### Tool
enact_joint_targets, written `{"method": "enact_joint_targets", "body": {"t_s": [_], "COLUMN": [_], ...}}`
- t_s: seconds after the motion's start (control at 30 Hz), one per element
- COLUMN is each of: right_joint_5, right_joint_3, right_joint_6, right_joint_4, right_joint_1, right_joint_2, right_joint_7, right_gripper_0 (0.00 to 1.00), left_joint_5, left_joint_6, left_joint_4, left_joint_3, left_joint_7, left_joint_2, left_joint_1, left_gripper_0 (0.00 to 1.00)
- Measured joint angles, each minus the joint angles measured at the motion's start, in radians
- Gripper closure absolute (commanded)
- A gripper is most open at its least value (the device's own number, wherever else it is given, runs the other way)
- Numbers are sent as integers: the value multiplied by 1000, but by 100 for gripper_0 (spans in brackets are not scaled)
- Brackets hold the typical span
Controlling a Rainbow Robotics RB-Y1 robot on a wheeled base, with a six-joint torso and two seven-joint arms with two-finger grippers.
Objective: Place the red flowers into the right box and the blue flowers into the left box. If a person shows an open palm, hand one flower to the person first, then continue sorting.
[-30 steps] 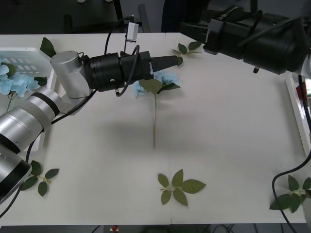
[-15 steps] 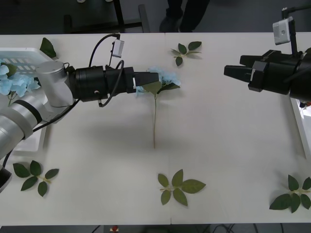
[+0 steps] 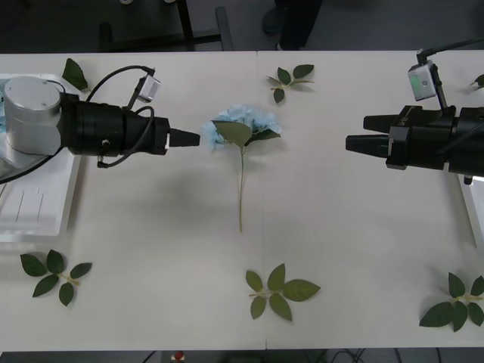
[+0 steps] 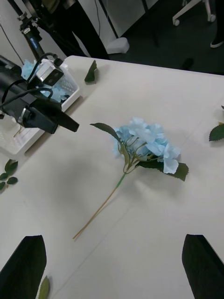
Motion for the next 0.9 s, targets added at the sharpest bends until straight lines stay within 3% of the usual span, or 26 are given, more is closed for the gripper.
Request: {"method": "enact_joint_targets", "body": {"t_s": [0.07,0.23,0.4,0.6,0.77,0.9], "right_joint_5": [0,0,-24,-63,-77,-77], "right_joint_3": [0,0,0,2,33,67], "right_joint_6": [25,29,29,24,24,24], "right_joint_4": [0,0,0,0,0,0], "right_joint_1": [-11,-38,-57,-71,-72,-72], "right_joint_2": [0,0,0,0,-6,-24], "right_joint_7": [0,0,31,60,62,74], "right_gripper_0": [15,15,15,16,16,15], "left_joint_5": [-78,-341,-623,-862,-994,-1100], "left_joint_6": [0,0,45,176,280,394], "left_joint_4": [-24,-64,-78,-78,-79,-82], "left_joint_3": [-17,-31,-31,-30,-19,34], "left_joint_7": [200,367,869,985,1414,1414], "left_joint_2": [25,37,13,-41,-101,-157], "left_joint_1": [-28,-75,-108,-153,-187,-203], "left_gripper_0": [0,0,0,0,0,0]}}
